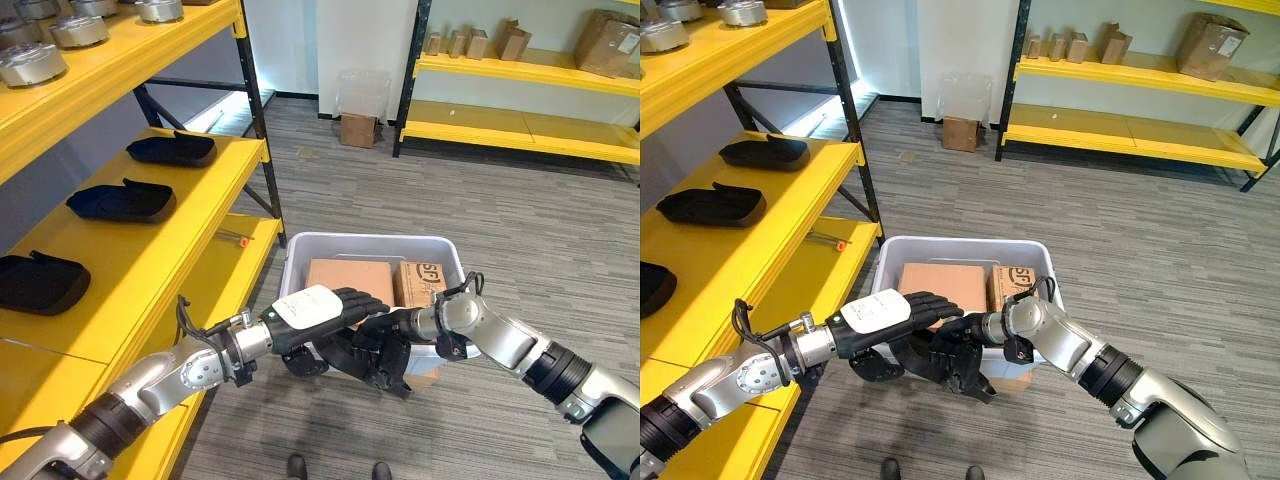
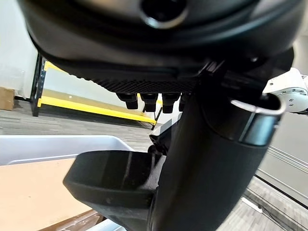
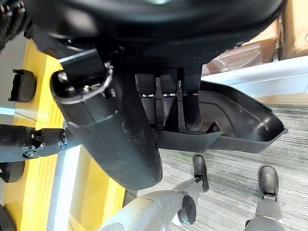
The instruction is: Move parts from the plastic box to the shelf.
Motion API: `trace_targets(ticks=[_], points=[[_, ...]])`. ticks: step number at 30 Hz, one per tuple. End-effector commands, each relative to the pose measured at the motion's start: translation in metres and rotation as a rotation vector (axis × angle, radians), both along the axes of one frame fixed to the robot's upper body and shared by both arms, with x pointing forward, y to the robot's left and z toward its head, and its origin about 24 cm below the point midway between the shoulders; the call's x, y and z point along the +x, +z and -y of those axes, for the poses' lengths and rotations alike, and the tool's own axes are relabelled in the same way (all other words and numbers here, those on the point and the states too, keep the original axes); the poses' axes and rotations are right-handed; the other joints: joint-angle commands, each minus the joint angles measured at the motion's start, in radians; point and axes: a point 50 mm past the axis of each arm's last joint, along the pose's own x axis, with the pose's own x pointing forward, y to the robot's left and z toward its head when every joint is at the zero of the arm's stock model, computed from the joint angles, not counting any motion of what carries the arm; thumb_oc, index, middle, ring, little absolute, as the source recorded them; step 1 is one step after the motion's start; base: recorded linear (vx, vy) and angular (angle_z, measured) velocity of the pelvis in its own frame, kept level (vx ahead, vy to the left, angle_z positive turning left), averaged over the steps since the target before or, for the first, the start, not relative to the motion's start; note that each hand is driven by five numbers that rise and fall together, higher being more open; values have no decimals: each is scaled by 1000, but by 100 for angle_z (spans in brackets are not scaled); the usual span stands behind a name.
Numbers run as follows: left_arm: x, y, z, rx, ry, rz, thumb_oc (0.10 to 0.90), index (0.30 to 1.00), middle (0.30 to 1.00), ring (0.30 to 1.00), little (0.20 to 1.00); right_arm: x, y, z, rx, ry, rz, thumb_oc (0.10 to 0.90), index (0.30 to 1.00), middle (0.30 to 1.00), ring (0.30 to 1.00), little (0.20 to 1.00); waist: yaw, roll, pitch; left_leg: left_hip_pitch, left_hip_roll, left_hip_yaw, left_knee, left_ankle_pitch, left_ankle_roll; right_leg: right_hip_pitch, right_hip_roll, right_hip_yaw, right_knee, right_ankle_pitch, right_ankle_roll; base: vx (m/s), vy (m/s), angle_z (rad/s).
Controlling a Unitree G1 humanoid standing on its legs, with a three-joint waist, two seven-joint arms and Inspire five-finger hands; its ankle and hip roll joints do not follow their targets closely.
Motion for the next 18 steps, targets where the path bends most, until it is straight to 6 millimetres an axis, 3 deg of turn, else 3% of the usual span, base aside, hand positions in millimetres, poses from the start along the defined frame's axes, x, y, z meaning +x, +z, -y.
trace_targets(ticks=[1, 3, 10, 18], points=[[20, 23, 20, -183, -4, 113, 900, 1000, 1000, 1000, 1000, 5, 43, -47, 142, 212, 187, 400, 300, 300, 300, 300, 6, -23, -96, 56, 80, 40, -8, -89, -42, -27, -102, -84, -2, 27, 89, -18, 0, -11], [20, 7, 14, -87, 15, 80, 900, 1000, 1000, 1000, 1000, 6, 45, -47, 136, 224, 193, 400, 300, 300, 300, 300, 3, -18, -96, 56, 81, 44, -8, -89, -43, -29, -102, -82, -2, 26, 90, -20, 7, -12], [20, -11, 0, -42, 100, -7, 900, 1000, 1000, 1000, 1000, 5, 46, -45, 124, 229, 218, 400, 300, 300, 300, 300, -4, -10, -91, 58, 83, 52, -8, -88, -43, -32, -101, -76, -2, 26, 92, -1, 1, -1], [10, -49, -19, 3, 214, -145, 900, 1000, 1000, 1000, 1000, 5, 53, -44, 132, 254, 266, 400, 300, 300, 300, 300, -6, -4, -84, 58, 85, 59, -8, -88, -43, -37, -99, -71, -2, 24, 91, 0, 0, 0]])
